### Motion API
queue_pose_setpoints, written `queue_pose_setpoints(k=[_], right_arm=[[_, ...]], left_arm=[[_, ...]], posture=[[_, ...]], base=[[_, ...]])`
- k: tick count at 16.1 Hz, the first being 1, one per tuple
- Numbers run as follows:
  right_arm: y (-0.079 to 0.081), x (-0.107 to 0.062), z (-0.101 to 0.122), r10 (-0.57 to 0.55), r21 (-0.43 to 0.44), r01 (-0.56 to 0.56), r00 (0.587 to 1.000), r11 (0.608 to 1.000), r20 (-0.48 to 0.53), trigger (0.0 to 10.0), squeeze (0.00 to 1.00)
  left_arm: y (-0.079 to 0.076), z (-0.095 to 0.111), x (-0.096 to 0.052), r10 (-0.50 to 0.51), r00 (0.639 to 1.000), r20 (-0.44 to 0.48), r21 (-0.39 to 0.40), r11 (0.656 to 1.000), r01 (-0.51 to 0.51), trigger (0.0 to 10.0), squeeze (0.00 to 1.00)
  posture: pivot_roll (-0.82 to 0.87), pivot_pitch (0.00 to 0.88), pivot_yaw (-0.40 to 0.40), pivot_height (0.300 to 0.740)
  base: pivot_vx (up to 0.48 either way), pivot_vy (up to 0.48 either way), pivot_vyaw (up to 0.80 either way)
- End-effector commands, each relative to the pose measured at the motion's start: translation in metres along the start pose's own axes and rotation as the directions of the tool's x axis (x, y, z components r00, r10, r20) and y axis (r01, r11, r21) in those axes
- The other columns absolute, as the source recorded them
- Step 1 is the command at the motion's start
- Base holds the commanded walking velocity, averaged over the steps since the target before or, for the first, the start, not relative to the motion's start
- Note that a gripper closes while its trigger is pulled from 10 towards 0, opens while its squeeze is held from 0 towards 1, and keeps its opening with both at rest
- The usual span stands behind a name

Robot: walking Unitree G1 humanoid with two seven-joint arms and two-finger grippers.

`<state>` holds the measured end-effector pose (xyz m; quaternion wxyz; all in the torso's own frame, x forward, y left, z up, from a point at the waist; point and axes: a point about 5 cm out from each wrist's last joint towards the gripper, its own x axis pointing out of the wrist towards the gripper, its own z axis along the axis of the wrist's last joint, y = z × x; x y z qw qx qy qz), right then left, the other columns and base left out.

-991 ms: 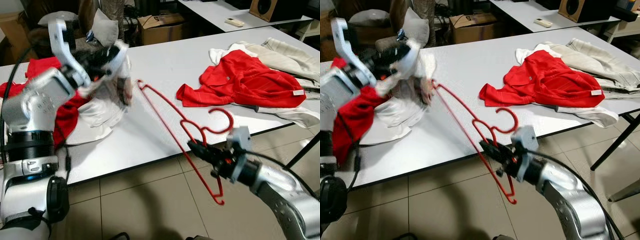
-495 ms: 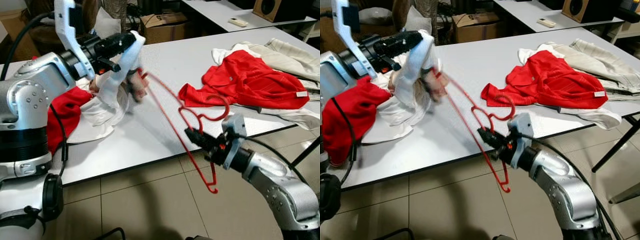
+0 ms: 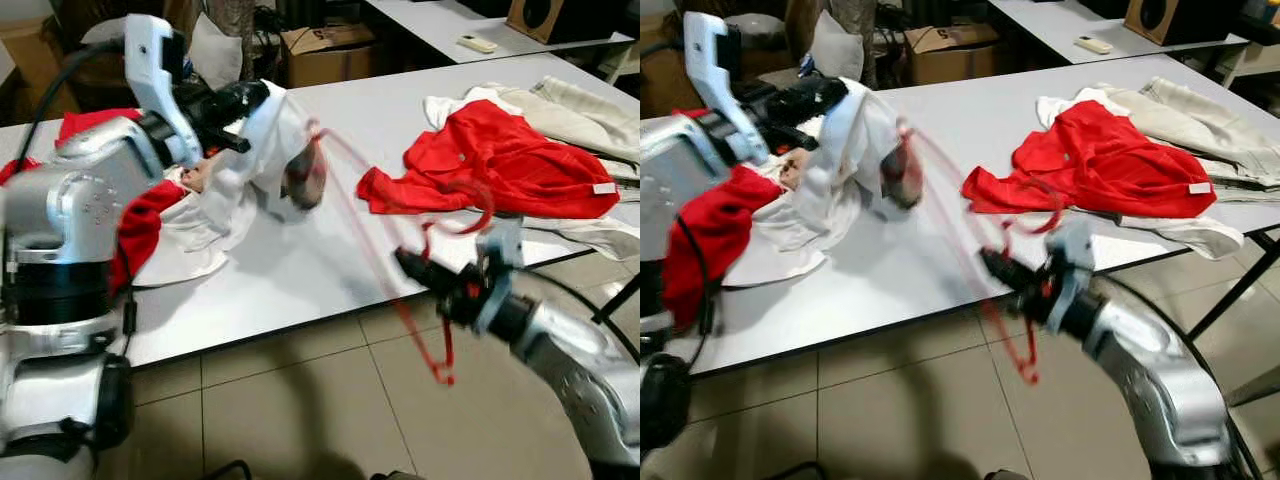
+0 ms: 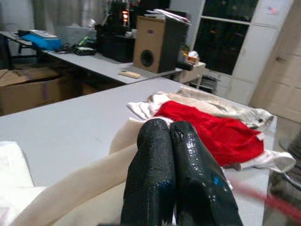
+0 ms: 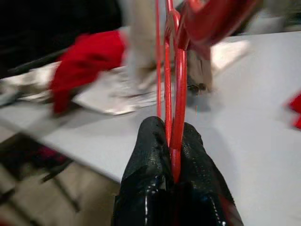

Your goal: Hang hanger

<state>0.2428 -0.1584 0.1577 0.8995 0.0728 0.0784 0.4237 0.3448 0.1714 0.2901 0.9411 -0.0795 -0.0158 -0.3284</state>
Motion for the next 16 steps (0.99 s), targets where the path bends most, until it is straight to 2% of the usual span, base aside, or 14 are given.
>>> queue_pose_setpoints(k=[1, 3, 4, 6, 9, 12, 16], right_arm=[[0.005, -0.003, 0.004, 0.051, -0.002, -0.051, 0.999, 0.999, 0.006, 0.0, 0.00], [0.014, -0.007, 0.010, 0.128, 0.026, -0.128, 0.992, 0.991, 0.012, 0.0, 0.00], [0.014, -0.007, 0.010, 0.130, 0.026, -0.130, 0.992, 0.991, 0.008, 0.0, 0.00], [0.011, -0.004, 0.007, 0.090, 0.035, -0.090, 0.996, 0.995, -0.009, 0.0, 0.00], [0.010, 0.007, 0.001, 0.040, 0.063, -0.038, 0.998, 0.997, -0.038, 0.0, 0.00], [0.009, 0.011, -0.002, 0.026, 0.081, -0.021, 0.998, 0.996, -0.054, 0.0, 0.00], [0.000, 0.018, 0.003, -0.049, 0.081, 0.051, 0.999, 0.995, -0.020, 0.0, 0.00]], left_arm=[[0.002, 0.007, 0.002, 0.032, 0.999, 0.031, 0.016, 0.999, -0.033, 0.0, 0.00], [-0.001, 0.008, 0.005, 0.034, 0.999, 0.041, 0.015, 0.999, -0.035, 0.0, 0.00], [-0.001, 0.008, 0.005, 0.031, 0.999, 0.041, 0.014, 0.999, -0.032, 0.0, 0.00], [-0.005, 0.010, 0.005, 0.006, 0.999, 0.042, 0.014, 1.000, -0.007, 0.0, 0.00], [-0.024, 0.004, 0.005, -0.105, 0.994, -0.011, 0.014, 0.994, 0.105, 0.0, 0.00], [-0.026, 0.005, 0.003, -0.107, 0.994, -0.015, 0.003, 0.994, 0.107, 0.0, 0.00], [-0.045, -0.006, 0.005, -0.200, 0.977, -0.077, -0.043, 0.979, 0.197, 0.0, 0.00]], posture=[[-0.08, 0.000, 0.027, 0.740], [-0.09, 0.000, 0.028, 0.740], [-0.09, 0.000, 0.029, 0.740], [-0.10, 0.000, 0.032, 0.740], [-0.09, 0.000, 0.025, 0.740], [-0.08, 0.000, 0.021, 0.740], [-0.09, 0.000, 0.032, 0.740]], base=[[0.000, 0.000, 0.00], [0.000, 0.000, 0.00], [0.000, 0.000, 0.00], [0.000, 0.000, 0.00], [0.000, 0.000, 0.00], [0.000, 0.000, 0.00], [0.000, 0.000, 0.00]])
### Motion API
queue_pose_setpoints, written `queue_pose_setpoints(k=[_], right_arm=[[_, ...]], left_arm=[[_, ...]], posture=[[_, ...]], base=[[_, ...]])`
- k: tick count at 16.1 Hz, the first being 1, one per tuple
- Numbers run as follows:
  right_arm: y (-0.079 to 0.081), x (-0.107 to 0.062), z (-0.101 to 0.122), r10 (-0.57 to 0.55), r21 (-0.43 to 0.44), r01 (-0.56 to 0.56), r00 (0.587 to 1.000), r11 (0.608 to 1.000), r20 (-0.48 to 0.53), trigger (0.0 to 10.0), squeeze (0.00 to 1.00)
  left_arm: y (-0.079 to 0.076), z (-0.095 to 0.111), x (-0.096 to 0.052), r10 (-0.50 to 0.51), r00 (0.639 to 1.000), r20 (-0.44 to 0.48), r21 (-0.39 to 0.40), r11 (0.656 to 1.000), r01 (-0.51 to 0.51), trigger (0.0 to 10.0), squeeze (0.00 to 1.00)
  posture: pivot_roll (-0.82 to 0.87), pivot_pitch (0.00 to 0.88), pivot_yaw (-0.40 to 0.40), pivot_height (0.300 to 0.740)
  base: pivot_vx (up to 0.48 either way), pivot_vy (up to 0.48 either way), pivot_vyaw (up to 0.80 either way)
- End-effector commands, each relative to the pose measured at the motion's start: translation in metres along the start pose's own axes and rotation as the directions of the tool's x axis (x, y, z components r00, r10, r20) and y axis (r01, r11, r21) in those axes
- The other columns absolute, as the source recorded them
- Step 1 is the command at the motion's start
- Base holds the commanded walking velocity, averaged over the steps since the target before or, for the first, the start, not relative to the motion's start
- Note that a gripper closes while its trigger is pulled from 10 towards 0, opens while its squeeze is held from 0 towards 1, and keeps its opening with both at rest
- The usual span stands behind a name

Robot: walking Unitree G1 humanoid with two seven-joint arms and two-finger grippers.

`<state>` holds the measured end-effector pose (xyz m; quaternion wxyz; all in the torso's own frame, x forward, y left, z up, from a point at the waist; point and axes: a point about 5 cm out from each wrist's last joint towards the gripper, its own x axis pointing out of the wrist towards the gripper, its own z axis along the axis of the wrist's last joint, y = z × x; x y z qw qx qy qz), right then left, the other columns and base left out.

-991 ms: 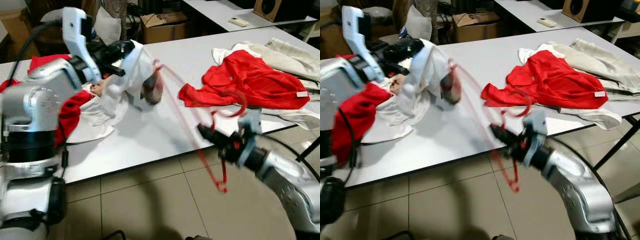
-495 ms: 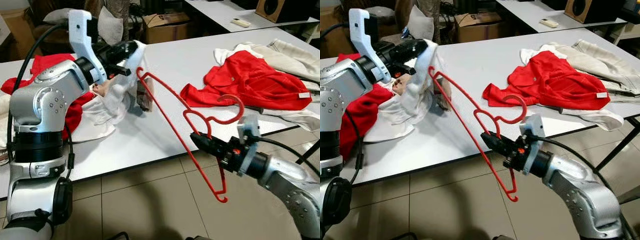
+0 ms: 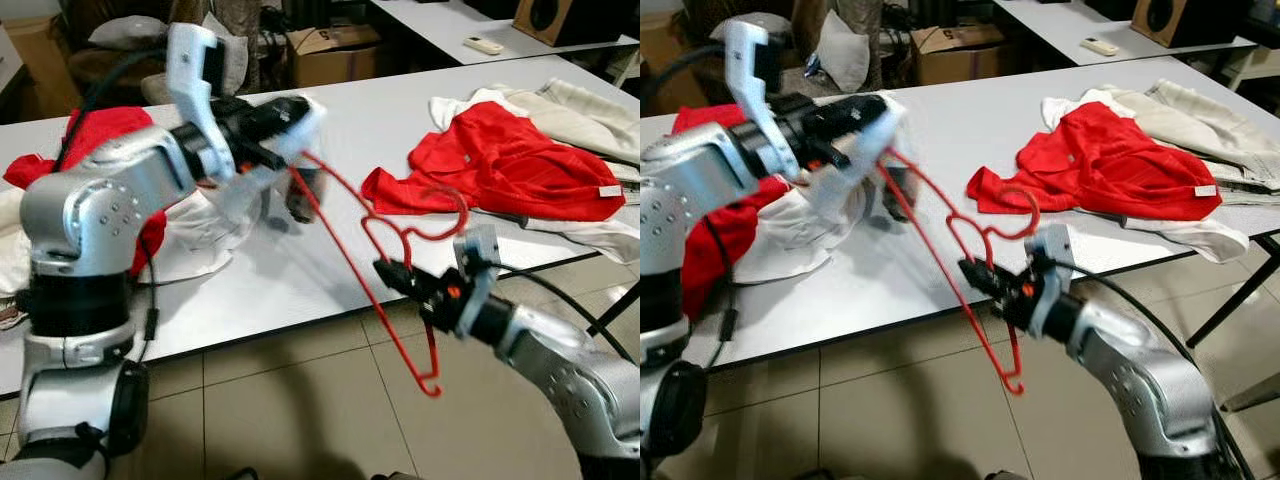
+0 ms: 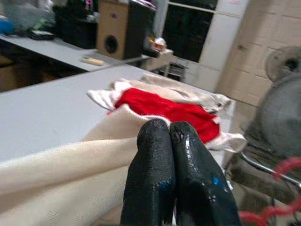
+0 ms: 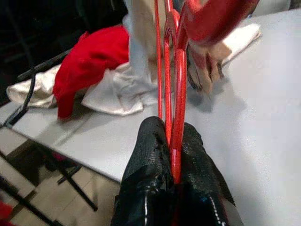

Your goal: Hang hanger

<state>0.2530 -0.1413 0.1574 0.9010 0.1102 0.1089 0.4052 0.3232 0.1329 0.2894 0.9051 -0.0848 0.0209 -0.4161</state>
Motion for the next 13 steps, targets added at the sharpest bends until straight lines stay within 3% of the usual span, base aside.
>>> queue_pose_setpoints(k=[1, 5, 7, 8, 9, 10, 11, 13], right_arm=[[-0.002, 0.004, 0.008, -0.015, -0.003, 0.015, 0.999, 1.000, 0.038, 0.0, 0.00], [0.009, 0.016, 0.004, 0.037, 0.020, -0.037, 0.998, 0.999, 0.043, 0.0, 0.00], [0.007, 0.019, 0.002, 0.006, 0.029, -0.007, 0.999, 1.000, 0.041, 0.0, 0.00], [0.006, 0.020, 0.003, -0.005, 0.035, 0.003, 0.999, 0.999, 0.049, 0.0, 0.00], [0.006, 0.020, 0.003, -0.010, 0.040, 0.008, 0.998, 0.999, 0.055, 0.0, 0.00], [0.006, 0.021, 0.004, -0.011, 0.043, 0.008, 0.998, 0.999, 0.060, 0.0, 0.00], [0.006, 0.021, 0.005, -0.011, 0.047, 0.008, 0.998, 0.999, 0.066, 0.0, 0.00], [0.003, 0.022, 0.008, -0.020, 0.057, 0.015, 0.996, 0.998, 0.085, 0.0, 0.00]], left_arm=[[-0.008, -0.009, 0.006, -0.030, 0.999, -0.039, -0.010, 1.000, 0.030, 0.0, 0.00], [-0.020, -0.018, 0.018, -0.064, 0.996, -0.059, -0.050, 0.997, 0.061, 0.0, 0.00], [-0.014, -0.014, 0.015, -0.021, 0.998, -0.053, -0.021, 1.000, 0.020, 0.4, 0.00], [-0.006, -0.013, 0.012, 0.039, 0.998, -0.050, 0.009, 0.999, -0.038, 10.0, 0.00], [0.004, -0.012, 0.008, 0.123, 0.992, -0.042, 0.071, 0.990, -0.120, 10.0, 0.00], [0.010, -0.011, 0.004, 0.158, 0.987, -0.032, 0.122, 0.981, -0.153, 10.0, 0.16], [0.007, -0.009, 0.000, 0.125, 0.992, -0.018, 0.125, 0.985, -0.122, 10.0, 1.00], [-0.013, -0.017, -0.007, -0.009, 0.997, -0.071, 0.123, 0.992, 0.018, 10.0, 1.00]], posture=[[-0.09, 0.000, 0.033, 0.740], [-0.08, 0.000, 0.030, 0.740], [-0.08, 0.000, 0.028, 0.740], [-0.08, 0.000, 0.028, 0.740], [-0.08, 0.000, 0.028, 0.740], [-0.09, 0.000, 0.028, 0.740], [-0.08, 0.000, 0.023, 0.740], [-0.08, 0.000, 0.013, 0.740]], base=[[0.000, 0.000, 0.00], [0.000, 0.000, 0.00], [0.000, 0.000, 0.00], [0.000, 0.000, 0.00], [0.000, 0.000, 0.00], [0.000, 0.000, 0.00], [0.000, 0.000, 0.00], [0.000, 0.000, 0.00]])
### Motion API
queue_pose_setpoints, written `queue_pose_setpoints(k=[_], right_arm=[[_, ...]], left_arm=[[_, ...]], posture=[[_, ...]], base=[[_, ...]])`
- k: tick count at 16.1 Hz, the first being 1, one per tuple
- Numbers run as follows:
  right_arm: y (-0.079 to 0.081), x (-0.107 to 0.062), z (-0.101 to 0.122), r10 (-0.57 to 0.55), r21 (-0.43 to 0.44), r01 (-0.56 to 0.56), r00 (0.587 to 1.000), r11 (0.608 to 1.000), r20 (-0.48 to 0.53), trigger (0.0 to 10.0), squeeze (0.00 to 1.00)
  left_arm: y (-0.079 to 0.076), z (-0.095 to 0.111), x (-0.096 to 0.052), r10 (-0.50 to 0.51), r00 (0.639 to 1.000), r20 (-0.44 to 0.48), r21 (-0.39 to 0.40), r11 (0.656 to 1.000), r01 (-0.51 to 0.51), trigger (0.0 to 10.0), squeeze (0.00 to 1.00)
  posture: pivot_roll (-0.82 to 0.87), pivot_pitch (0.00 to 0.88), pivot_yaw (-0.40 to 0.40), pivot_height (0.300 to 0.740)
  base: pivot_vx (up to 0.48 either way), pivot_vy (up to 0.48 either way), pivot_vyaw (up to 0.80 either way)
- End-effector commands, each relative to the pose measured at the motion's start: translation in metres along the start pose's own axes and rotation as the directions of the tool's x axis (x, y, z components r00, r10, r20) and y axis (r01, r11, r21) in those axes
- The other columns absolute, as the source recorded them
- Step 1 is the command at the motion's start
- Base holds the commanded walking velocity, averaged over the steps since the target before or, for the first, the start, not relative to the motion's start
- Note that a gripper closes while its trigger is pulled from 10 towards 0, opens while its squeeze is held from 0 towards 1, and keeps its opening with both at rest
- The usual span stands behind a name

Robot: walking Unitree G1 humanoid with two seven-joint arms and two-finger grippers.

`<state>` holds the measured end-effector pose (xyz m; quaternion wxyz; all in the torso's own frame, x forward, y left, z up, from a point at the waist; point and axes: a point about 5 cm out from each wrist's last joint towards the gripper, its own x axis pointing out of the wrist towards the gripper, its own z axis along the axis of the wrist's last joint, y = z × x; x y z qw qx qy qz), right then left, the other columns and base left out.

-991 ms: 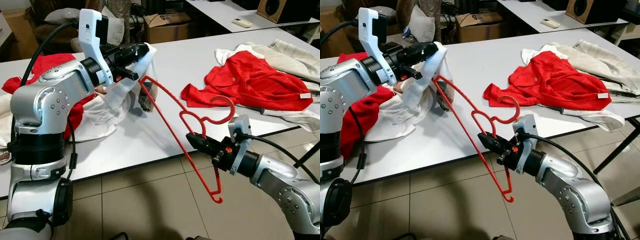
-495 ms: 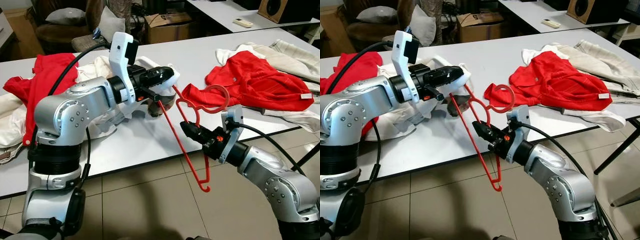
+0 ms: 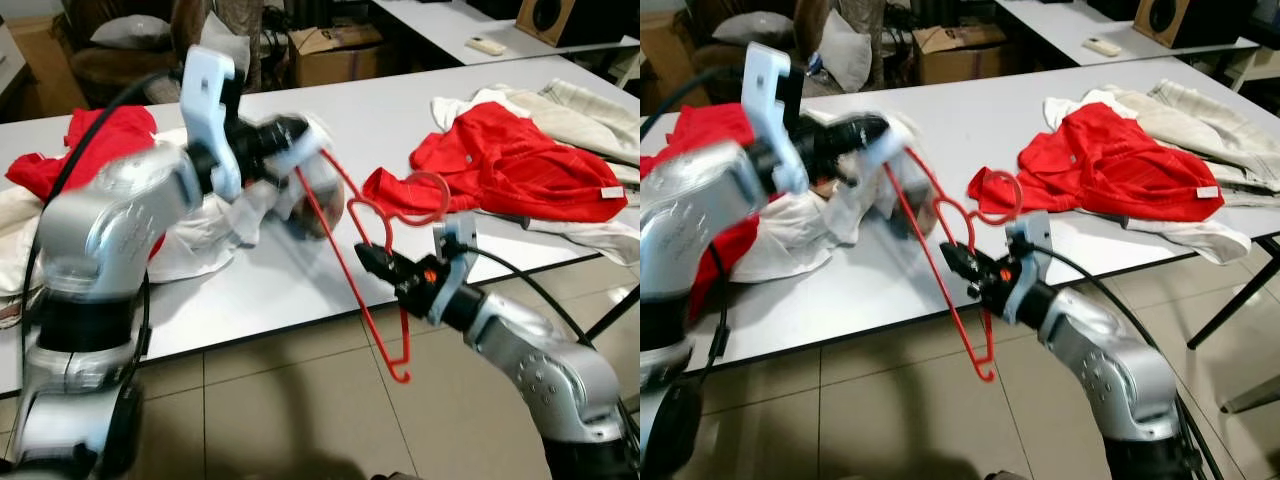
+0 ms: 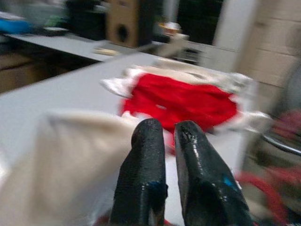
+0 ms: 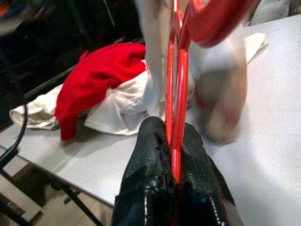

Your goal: Hang hanger

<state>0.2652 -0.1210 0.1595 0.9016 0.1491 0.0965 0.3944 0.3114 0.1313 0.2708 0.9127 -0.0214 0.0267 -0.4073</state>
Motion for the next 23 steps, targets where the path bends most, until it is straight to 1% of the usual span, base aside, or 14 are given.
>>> queue_pose_setpoints(k=[1, 4, 6, 7, 8, 9, 11, 12, 14, 15, 18, 21, 22, 23], right_arm=[[-0.002, 0.000, 0.007, -0.007, -0.003, 0.007, 0.999, 1.000, 0.038, 0.0, 0.00], [-0.002, 0.002, 0.010, 0.007, 0.013, -0.007, 0.999, 1.000, 0.053, 0.0, 0.00], [-0.001, 0.002, 0.014, 0.014, 0.026, -0.016, 0.997, 1.000, 0.073, 0.0, 0.00], [-0.001, 0.002, 0.016, 0.021, 0.037, -0.024, 0.996, 0.999, 0.086, 0.0, 0.00], [0.000, 0.001, 0.017, 0.034, 0.043, -0.038, 0.995, 0.998, 0.095, 0.0, 0.00], [0.001, 0.001, 0.018, 0.040, 0.042, -0.044, 0.995, 0.998, 0.095, 0.0, 0.00], [0.004, 0.000, 0.018, 0.055, 0.039, -0.060, 0.994, 0.997, 0.098, 0.0, 0.00], [0.005, 0.000, 0.019, 0.063, 0.041, -0.068, 0.993, 0.997, 0.101, 0.0, 0.00], [0.006, 0.000, 0.020, 0.072, 0.045, -0.077, 0.992, 0.996, 0.107, 0.0, 0.00], [0.006, -0.001, 0.020, 0.075, 0.043, -0.080, 0.991, 0.996, 0.108, 0.0, 0.00], [0.008, -0.001, 0.022, 0.092, 0.043, -0.098, 0.988, 0.994, 0.120, 0.0, 0.00], [0.009, 0.000, 0.024, 0.101, 0.042, -0.107, 0.987, 0.993, 0.126, 0.0, 0.00], [0.010, 0.000, 0.024, 0.107, 0.043, -0.114, 0.986, 0.993, 0.131, 0.0, 0.00], [0.010, 0.000, 0.024, 0.109, 0.043, -0.116, 0.985, 0.992, 0.133, 0.0, 0.00]], left_arm=[[-0.009, -0.003, -0.002, -0.056, 0.998, -0.038, 0.024, 0.998, 0.057, 10.0, 1.00], [-0.012, -0.011, -0.004, -0.076, 0.996, -0.057, 0.020, 0.997, 0.077, 10.0, 1.00], [0.001, -0.024, -0.012, 0.070, 0.991, -0.118, 0.093, 0.994, -0.059, 10.0, 1.00], [0.011, -0.038, -0.014, 0.191, 0.968, -0.165, 0.181, 0.970, -0.161, 10.0, 1.00], [0.020, -0.055, -0.012, 0.311, 0.935, -0.172, 0.251, 0.932, -0.263, 10.0, 0.45], [0.024, -0.064, -0.007, 0.357, 0.922, -0.148, 0.247, 0.916, -0.315, 10.0, 0.00], [0.030, -0.075, 0.000, 0.432, 0.898, -0.081, 0.270, 0.877, -0.397, 10.0, 0.00], [0.032, -0.076, 0.002, 0.455, 0.890, -0.037, 0.259, 0.864, -0.431, 10.0, 0.00], [0.033, -0.076, 0.008, 0.453, 0.890, 0.056, 0.173, 0.874, -0.455, 10.0, 0.00], [0.035, -0.079, 0.009, 0.463, 0.884, 0.063, 0.169, 0.868, -0.466, 10.0, 0.00], [0.045, -0.104, 0.019, 0.477, 0.878, 0.027, 0.202, 0.858, -0.472, 10.0, 0.00], [0.054, -0.111, 0.020, 0.525, 0.851, 0.023, 0.232, 0.825, -0.515, 9.7, 0.00], [0.060, -0.111, 0.021, 0.551, 0.833, 0.049, 0.229, 0.806, -0.546, 5.1, 0.00], [0.062, -0.110, 0.021, 0.558, 0.827, 0.062, 0.223, 0.800, -0.557, 5.1, 0.00]], posture=[[-0.08, 0.000, 0.013, 0.740], [-0.07, 0.000, -0.001, 0.740], [-0.07, 0.000, 0.001, 0.740], [-0.07, 0.000, 0.005, 0.740], [-0.08, 0.000, 0.006, 0.740], [-0.08, 0.000, 0.007, 0.740], [-0.09, 0.000, 0.010, 0.740], [-0.09, 0.000, 0.011, 0.740], [-0.09, 0.000, 0.011, 0.740], [-0.09, 0.000, 0.011, 0.740], [-0.10, 0.000, 0.013, 0.740], [-0.10, 0.000, 0.013, 0.740], [-0.11, 0.000, 0.013, 0.740], [-0.11, 0.000, 0.013, 0.740]], base=[[0.000, 0.000, 0.00], [0.000, 0.000, 0.00], [0.000, 0.000, 0.00], [0.000, 0.000, 0.00], [0.000, 0.000, 0.00], [0.000, 0.000, 0.00], [0.000, 0.000, 0.00], [0.000, 0.000, 0.00], [0.000, 0.000, 0.00], [0.000, 0.000, 0.00], [0.000, 0.000, 0.00], [0.000, 0.000, 0.00], [0.000, 0.000, 0.00], [0.000, 0.000, 0.00]])
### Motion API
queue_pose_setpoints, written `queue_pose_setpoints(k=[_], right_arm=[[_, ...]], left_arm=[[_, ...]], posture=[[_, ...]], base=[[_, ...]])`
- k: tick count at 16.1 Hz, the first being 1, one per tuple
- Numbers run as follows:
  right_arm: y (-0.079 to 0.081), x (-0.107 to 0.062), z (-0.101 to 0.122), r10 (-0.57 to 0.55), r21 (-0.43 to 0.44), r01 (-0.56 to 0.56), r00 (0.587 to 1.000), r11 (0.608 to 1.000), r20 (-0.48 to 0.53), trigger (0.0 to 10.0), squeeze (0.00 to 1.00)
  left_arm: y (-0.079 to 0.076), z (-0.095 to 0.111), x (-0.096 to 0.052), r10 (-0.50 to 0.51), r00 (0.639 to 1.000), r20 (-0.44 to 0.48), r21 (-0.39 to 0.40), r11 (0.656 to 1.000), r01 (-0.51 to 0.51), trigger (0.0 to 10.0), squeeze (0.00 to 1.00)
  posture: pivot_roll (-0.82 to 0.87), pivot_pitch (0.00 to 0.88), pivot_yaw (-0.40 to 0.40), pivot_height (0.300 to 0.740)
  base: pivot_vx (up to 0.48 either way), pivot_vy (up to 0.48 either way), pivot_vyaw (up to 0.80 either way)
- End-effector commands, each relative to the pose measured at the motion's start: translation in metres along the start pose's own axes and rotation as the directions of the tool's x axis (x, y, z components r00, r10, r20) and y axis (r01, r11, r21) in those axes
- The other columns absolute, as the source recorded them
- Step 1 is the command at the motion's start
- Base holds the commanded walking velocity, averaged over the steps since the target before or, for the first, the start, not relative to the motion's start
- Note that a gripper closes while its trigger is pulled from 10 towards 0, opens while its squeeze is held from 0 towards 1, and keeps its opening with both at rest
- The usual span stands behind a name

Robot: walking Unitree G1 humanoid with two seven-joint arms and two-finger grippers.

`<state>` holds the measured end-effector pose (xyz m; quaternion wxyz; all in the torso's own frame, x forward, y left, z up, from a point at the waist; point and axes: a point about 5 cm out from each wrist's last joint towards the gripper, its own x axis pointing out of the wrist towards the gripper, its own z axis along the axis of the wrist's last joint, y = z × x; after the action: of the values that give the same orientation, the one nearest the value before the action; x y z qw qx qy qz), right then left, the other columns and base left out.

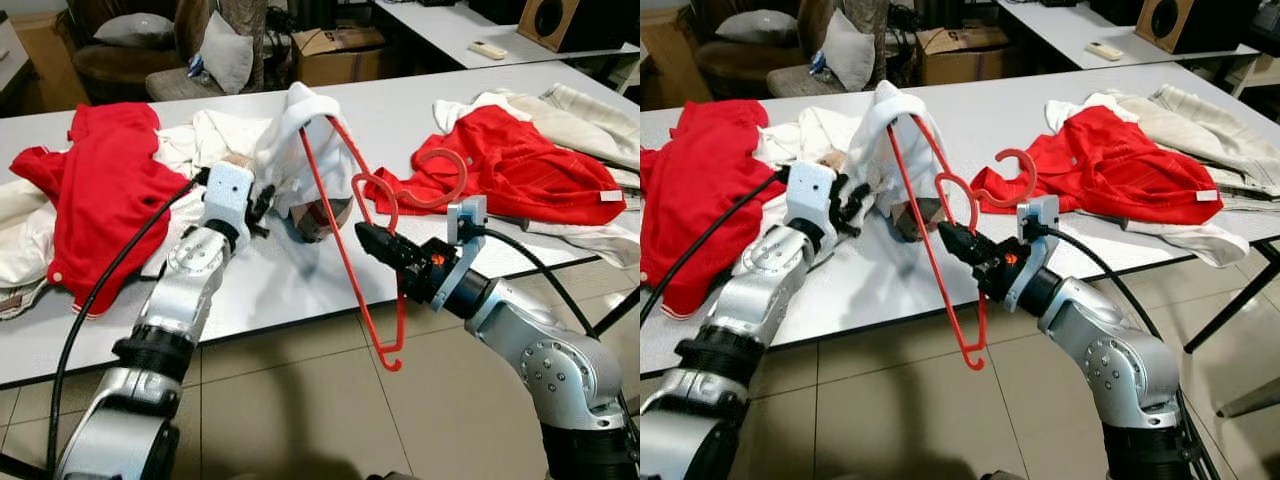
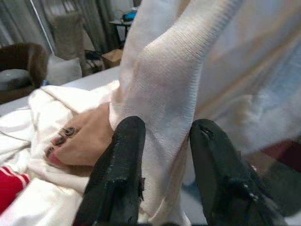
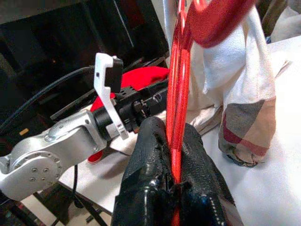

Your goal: Hang hanger

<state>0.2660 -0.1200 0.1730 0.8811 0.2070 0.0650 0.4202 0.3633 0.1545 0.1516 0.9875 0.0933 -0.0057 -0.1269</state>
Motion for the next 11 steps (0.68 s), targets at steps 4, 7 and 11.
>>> queue_pose_setpoints(k=[4, 7, 11], right_arm=[[0.008, 0.000, 0.013, 0.044, -0.029, -0.043, 0.998, 0.999, 0.040, 0.0, 0.00], [0.010, -0.001, 0.013, 0.049, -0.027, -0.048, 0.998, 0.998, 0.048, 0.0, 0.00], [0.011, 0.000, 0.013, 0.052, -0.023, -0.051, 0.997, 0.998, 0.056, 0.0, 0.00]], left_arm=[[0.002, 0.000, 0.012, 0.022, 1.000, 0.017, -0.040, 0.999, -0.022, 0.0, 0.00], [0.011, -0.004, 0.015, 0.101, 0.995, 0.008, -0.023, 0.995, -0.101, 0.0, 0.00], [0.016, -0.004, 0.016, 0.115, 0.993, 0.030, -0.017, 0.993, -0.115, 0.0, 0.00]], posture=[[-0.11, 0.000, 0.014, 0.740], [-0.12, 0.000, 0.028, 0.740], [-0.12, 0.000, 0.030, 0.740]], base=[[0.000, 0.000, 0.00], [0.000, 0.000, 0.00], [0.000, 0.000, 0.00]])
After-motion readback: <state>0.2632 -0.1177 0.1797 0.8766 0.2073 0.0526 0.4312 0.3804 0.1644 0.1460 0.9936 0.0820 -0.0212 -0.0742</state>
